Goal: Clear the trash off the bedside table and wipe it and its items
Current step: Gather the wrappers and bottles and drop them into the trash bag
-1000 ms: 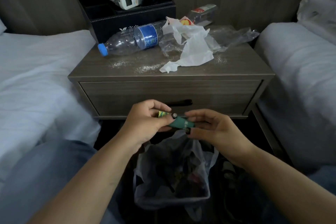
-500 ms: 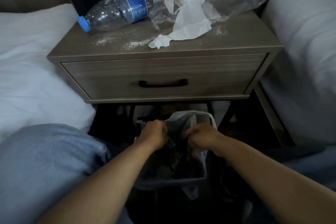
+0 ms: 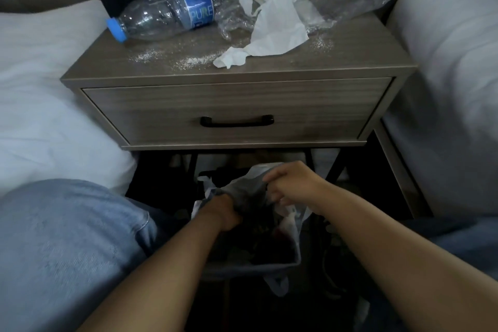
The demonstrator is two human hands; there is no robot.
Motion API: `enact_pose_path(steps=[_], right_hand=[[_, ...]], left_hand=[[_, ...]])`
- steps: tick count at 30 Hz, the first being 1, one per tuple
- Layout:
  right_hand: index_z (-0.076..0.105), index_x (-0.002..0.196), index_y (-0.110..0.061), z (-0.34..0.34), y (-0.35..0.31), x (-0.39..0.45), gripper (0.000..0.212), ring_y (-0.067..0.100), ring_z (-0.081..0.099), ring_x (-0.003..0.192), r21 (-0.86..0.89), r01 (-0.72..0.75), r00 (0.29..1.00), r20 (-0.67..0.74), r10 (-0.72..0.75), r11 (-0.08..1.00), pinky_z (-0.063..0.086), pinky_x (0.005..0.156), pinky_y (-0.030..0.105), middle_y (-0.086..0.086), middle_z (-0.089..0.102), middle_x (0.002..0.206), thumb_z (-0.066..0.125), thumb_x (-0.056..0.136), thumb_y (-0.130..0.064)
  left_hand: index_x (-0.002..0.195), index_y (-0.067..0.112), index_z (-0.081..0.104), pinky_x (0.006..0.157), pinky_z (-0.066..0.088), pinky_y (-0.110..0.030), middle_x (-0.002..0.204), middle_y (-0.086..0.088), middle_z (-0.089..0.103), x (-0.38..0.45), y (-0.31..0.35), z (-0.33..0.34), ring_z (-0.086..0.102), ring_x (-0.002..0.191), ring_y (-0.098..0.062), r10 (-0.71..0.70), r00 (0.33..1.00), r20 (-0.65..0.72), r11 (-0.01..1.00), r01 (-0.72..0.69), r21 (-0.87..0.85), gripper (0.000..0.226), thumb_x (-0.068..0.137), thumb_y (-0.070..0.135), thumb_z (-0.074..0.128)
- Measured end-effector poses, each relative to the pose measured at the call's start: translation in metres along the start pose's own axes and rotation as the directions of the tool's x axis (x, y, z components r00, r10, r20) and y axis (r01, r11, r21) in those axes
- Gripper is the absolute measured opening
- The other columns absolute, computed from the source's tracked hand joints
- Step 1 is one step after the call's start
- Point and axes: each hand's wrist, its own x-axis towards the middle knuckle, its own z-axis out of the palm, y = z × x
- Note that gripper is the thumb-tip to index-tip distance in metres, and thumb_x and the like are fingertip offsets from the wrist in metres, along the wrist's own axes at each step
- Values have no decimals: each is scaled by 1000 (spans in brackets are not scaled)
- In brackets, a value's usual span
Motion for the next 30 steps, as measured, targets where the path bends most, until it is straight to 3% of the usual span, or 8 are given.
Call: enact_pose_path(steps=[3, 6, 12, 17, 19, 21, 24, 30], right_hand=[[70, 106, -8, -18, -22, -10, 22, 20, 63, 85, -56, 46, 997, -51, -49, 997, 55, 80, 39, 6, 66, 93, 57, 88, -5], [69, 107, -23, -40, -51, -30, 22, 12, 61, 94, -309, 203, 953, -156, -260, 929, 48, 70, 18, -6, 65, 101, 57, 89, -16], [70, 87, -34, -78, -90, -67, 12, -9, 57, 72, -372, 423, 782, -312, -540, 826, 37, 58, -6, -22, 63, 76, 65, 84, -24], [73, 84, -32, -95, -114, -62, 15, -2, 62, 69, -226, 487, 696, -484, -531, 844, 40, 52, 3, -14, 68, 72, 64, 85, -20], [73, 83, -30, -98, -121, -57, 18, 1, 64, 68, -135, 500, 676, -556, -483, 855, 42, 50, 4, -11, 70, 70, 61, 85, -16], [72, 83, -28, -101, -125, -51, 20, 3, 64, 68, -88, 500, 658, -608, -444, 862, 40, 44, 4, -9, 70, 72, 58, 85, -13], [73, 92, -24, -108, -127, -41, 22, 2, 60, 70, -95, 485, 617, -667, -418, 869, 35, 40, 1, -5, 69, 84, 56, 86, -12], [71, 99, -24, -114, -132, -28, 21, 3, 58, 70, -82, 462, 595, -710, -377, 883, 37, 45, 8, -9, 65, 83, 56, 87, -15]], left_hand=[[120, 13, 63, 101, 43, -42, 128, -13, 61, -22, 9, -42, 54, 121, -30, 102, 994, 48, 988, -95, -122, 38, 90, 36, 57], [105, 21, 65, 81, 46, -25, 98, 6, 68, -53, 13, -86, 63, 101, -13, 122, 965, -230, 899, -206, -387, 26, 85, 38, 64], [87, 31, 69, 68, 51, -13, 75, 11, 74, -128, 16, -162, 71, 72, -4, 145, 668, -730, 541, -671, -506, 21, 86, 10, 65], [97, 29, 66, 64, 54, -15, 87, 14, 72, -128, 41, -236, 68, 75, 1, 169, 458, -873, 594, -754, -280, 21, 85, 12, 63], [115, 26, 58, 70, 53, -20, 113, 11, 61, -110, 56, -261, 63, 81, -2, 181, 473, -862, 701, -677, -224, 33, 85, 18, 66], [138, 27, 39, 75, 47, -22, 133, 3, 36, -93, 67, -277, 54, 88, -9, 236, 572, -785, 829, -540, -144, 66, 82, 33, 73], [149, 35, 23, 88, 41, -26, 135, -3, 25, -74, 80, -277, 49, 108, -16, 369, 606, -705, 865, -502, 22, 95, 74, 41, 80], [116, 20, 69, 81, 52, -39, 108, 2, 41, -58, 83, -266, 53, 89, -16, 345, 407, -846, 839, -537, 84, 31, 85, 24, 70]])
